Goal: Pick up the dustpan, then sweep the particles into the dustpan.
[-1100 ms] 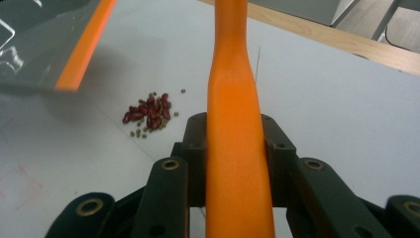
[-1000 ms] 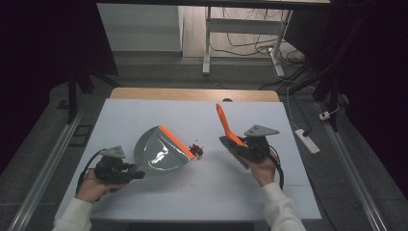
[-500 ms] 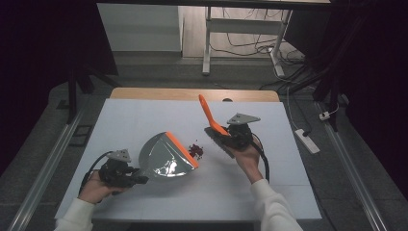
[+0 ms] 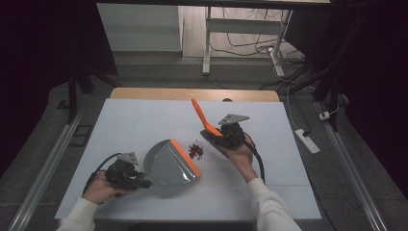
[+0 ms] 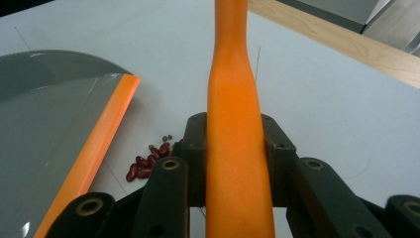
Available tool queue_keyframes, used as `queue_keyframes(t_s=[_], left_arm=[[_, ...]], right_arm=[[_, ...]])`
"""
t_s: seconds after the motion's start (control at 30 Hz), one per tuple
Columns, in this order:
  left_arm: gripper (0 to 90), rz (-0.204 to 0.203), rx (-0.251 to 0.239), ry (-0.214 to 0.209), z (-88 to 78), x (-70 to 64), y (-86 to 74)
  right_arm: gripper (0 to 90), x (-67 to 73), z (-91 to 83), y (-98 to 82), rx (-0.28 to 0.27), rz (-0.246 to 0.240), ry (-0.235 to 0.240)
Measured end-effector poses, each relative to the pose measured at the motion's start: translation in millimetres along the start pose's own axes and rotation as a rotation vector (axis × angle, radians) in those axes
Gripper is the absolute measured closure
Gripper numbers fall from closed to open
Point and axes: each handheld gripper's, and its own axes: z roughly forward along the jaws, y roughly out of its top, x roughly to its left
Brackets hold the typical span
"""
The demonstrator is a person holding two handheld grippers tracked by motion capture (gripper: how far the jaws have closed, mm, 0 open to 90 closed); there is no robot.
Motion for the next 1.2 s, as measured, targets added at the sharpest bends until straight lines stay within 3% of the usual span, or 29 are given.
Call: queue_keyframes(t_s=[0.13,0.4,0.6,1.0,1.2], left_arm=[[61.4,0.001,0.023,-0.004,0.7,0.2,0.1],[61.3,-0.046,0.033,-0.006,3.2,5.1,6.6],[61.4,-0.055,0.048,-0.009,4.6,6.6,9.9],[61.4,-0.048,0.066,-0.010,7.3,6.6,12.3],[61.4,-0.049,0.069,-0.018,8.2,6.8,13.0]], right_arm=[[70.2,0.1,3.3,0.6,0.012,-0.012,-0.008],[70.2,0.1,11.1,0.4,0.032,-0.017,-0.010],[70.2,-0.2,15.6,0.5,0.046,-0.019,-0.019],[70.2,5.6,24.5,1.1,0.072,-0.050,-0.025],[70.2,4.8,28.7,-2.0,0.092,-0.038,-0.030]])
